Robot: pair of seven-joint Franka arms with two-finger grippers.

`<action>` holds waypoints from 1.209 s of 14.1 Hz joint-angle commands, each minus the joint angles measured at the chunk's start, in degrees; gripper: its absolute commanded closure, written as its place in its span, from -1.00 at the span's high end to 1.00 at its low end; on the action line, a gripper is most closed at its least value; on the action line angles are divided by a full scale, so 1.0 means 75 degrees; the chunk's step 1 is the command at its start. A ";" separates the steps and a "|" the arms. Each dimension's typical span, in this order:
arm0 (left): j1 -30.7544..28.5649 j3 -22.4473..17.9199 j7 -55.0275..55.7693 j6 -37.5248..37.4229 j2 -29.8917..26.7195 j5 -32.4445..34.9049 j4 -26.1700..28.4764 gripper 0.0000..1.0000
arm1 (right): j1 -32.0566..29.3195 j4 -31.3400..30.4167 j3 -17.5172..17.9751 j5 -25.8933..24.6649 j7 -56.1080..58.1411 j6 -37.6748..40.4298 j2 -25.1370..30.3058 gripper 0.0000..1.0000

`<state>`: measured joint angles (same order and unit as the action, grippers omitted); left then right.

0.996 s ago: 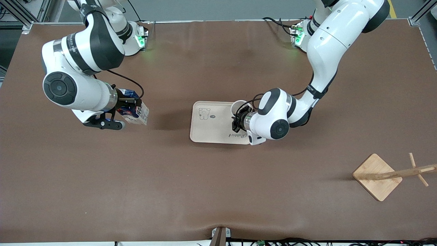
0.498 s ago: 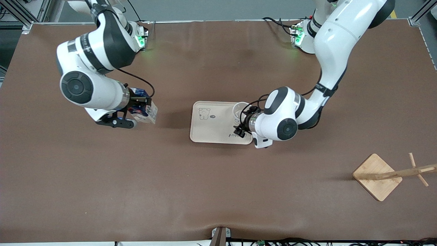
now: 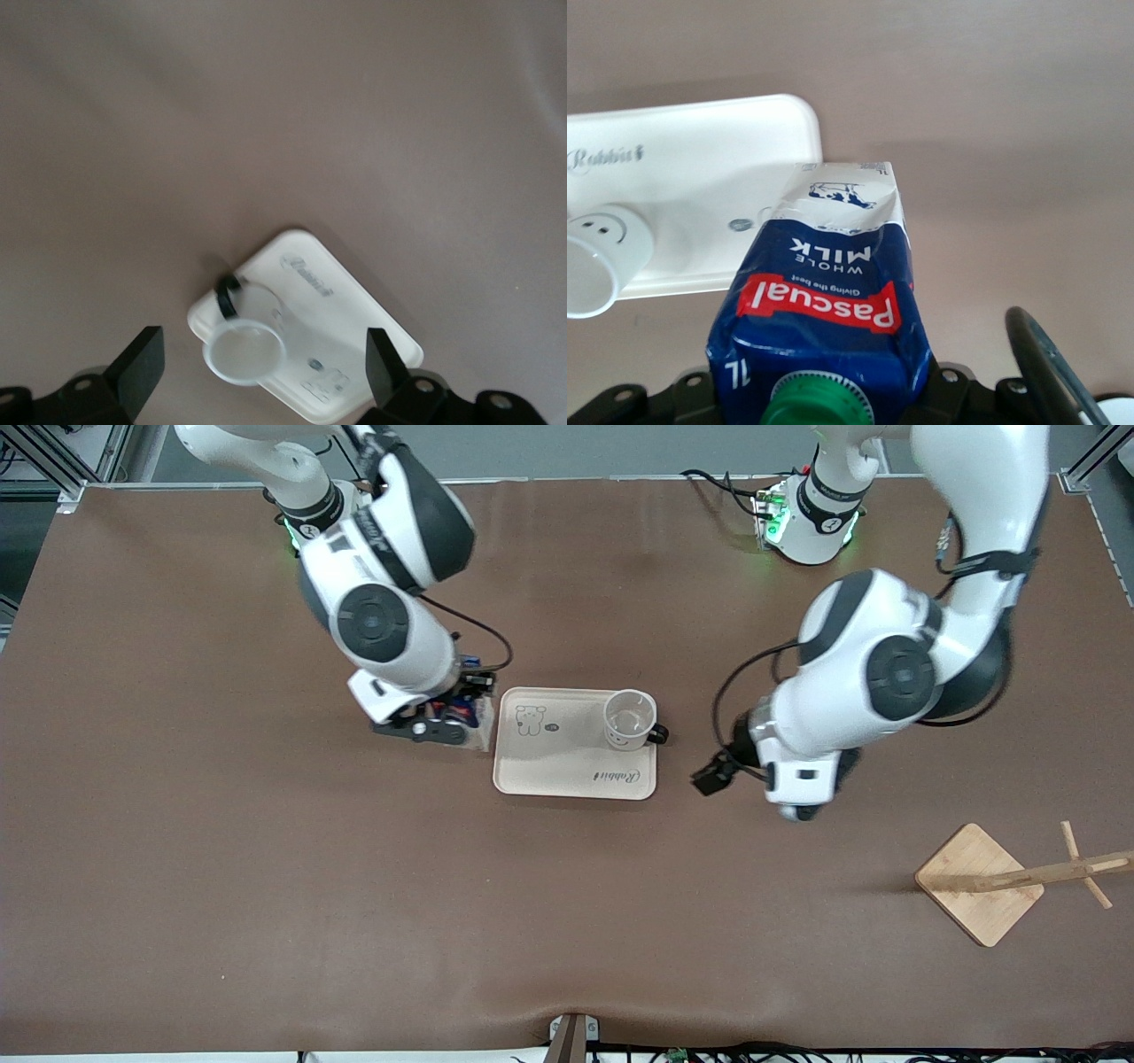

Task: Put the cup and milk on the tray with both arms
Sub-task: 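Open the left gripper and withdraw it from the mug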

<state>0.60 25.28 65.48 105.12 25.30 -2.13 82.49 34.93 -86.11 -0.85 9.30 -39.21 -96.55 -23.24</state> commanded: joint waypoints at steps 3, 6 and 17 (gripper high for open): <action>-0.1132 0.0016 -0.3030 -0.0656 -0.0946 0.0694 0.0099 1.00 | 0.0509 0.1181 -0.0074 0.0119 -0.0010 -0.0039 -0.1341 -0.65; -0.1613 0.0004 -0.4192 -0.1252 -0.1403 0.0695 0.0099 1.00 | 0.0768 0.1169 -0.0074 0.0119 -0.0034 -0.0709 -0.1740 -0.64; -0.0212 -0.2324 -0.7055 -0.2403 -0.3511 0.0683 0.0824 1.00 | 0.0932 0.1075 -0.0074 0.0131 -0.0010 -0.0685 -0.2034 -0.07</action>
<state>-5.44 12.53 13.60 87.38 3.55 2.04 84.29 41.10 -79.41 -0.93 9.35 -39.17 -102.39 -36.68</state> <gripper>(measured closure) 0.000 0.278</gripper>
